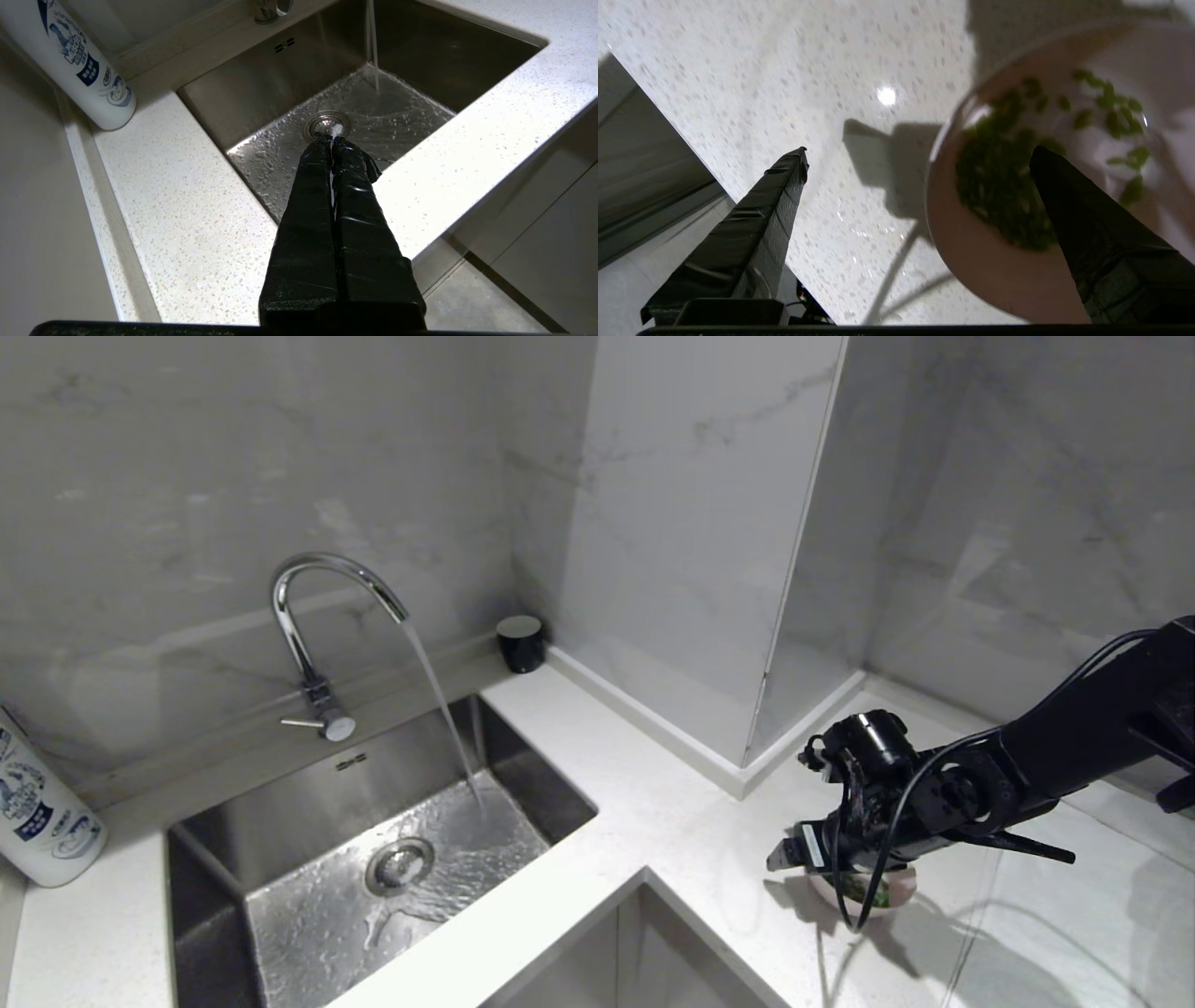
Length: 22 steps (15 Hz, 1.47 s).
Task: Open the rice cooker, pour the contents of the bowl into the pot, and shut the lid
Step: Pick up the bowl on the table
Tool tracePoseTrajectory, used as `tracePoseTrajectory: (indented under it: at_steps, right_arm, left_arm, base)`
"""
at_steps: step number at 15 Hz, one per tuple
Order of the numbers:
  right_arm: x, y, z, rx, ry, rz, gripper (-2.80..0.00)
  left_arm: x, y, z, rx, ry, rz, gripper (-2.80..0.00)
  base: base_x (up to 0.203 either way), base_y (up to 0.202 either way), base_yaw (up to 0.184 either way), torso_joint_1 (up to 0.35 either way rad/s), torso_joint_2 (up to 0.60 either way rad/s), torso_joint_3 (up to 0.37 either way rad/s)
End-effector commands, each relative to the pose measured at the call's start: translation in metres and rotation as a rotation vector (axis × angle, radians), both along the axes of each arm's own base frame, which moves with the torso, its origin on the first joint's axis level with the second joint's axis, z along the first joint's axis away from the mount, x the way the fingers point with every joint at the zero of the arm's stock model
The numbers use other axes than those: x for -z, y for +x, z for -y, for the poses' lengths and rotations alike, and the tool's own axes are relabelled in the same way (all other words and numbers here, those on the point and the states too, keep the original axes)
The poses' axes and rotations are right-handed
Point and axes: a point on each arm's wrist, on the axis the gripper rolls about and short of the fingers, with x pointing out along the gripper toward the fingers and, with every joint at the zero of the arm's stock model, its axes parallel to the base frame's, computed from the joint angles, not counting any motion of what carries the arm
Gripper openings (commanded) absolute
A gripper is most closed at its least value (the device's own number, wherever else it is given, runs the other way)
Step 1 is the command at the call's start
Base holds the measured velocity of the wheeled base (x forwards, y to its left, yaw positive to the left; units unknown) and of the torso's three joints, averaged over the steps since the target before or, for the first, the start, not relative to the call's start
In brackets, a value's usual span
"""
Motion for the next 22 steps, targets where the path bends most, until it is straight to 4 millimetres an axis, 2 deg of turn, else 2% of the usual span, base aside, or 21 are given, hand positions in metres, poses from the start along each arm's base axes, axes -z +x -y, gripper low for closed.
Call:
tracePoseTrajectory:
  at_steps: [1, 4, 7, 11, 19, 22]
  right_arm:
    - [0.006, 0.011, -0.007, -0.007, 0.005, 0.006, 0.00]
    - [0.003, 0.028, -0.019, -0.009, 0.028, 0.043, 0.00]
    - [0.002, 0.040, -0.042, -0.020, 0.059, 0.068, 0.00]
    - [0.000, 0.054, -0.062, -0.007, 0.090, 0.067, 0.00]
    - [-0.019, 0.060, -0.112, -0.022, 0.150, 0.069, 0.00]
    - [-0.007, 0.066, -0.127, -0.018, 0.155, 0.047, 0.00]
  left_arm:
    - [0.002, 0.000, 0.000, -0.001, 0.001, -0.006, -2.80]
    - [0.001, 0.000, 0.000, -0.001, -0.002, -0.003, -2.80]
    - [0.002, 0.000, 0.000, -0.001, 0.001, -0.006, -2.80]
    - [0.001, 0.000, 0.000, -0.002, 0.001, -0.001, -2.80]
    - [0.001, 0.000, 0.000, -0.002, 0.001, -0.003, -2.80]
    - [0.002, 0.000, 0.000, -0.001, 0.000, -0.003, -2.80]
  base:
    - [0.000, 0.000, 0.000, 0.000, 0.00, 0.000]
    - [0.000, 0.000, 0.000, 0.000, 0.00, 0.000]
    - [0.000, 0.000, 0.000, 0.000, 0.00, 0.000]
    - [0.000, 0.000, 0.000, 0.000, 0.00, 0.000]
    - [0.000, 0.000, 0.000, 0.000, 0.00, 0.000]
    - [0.000, 0.000, 0.000, 0.000, 0.00, 0.000]
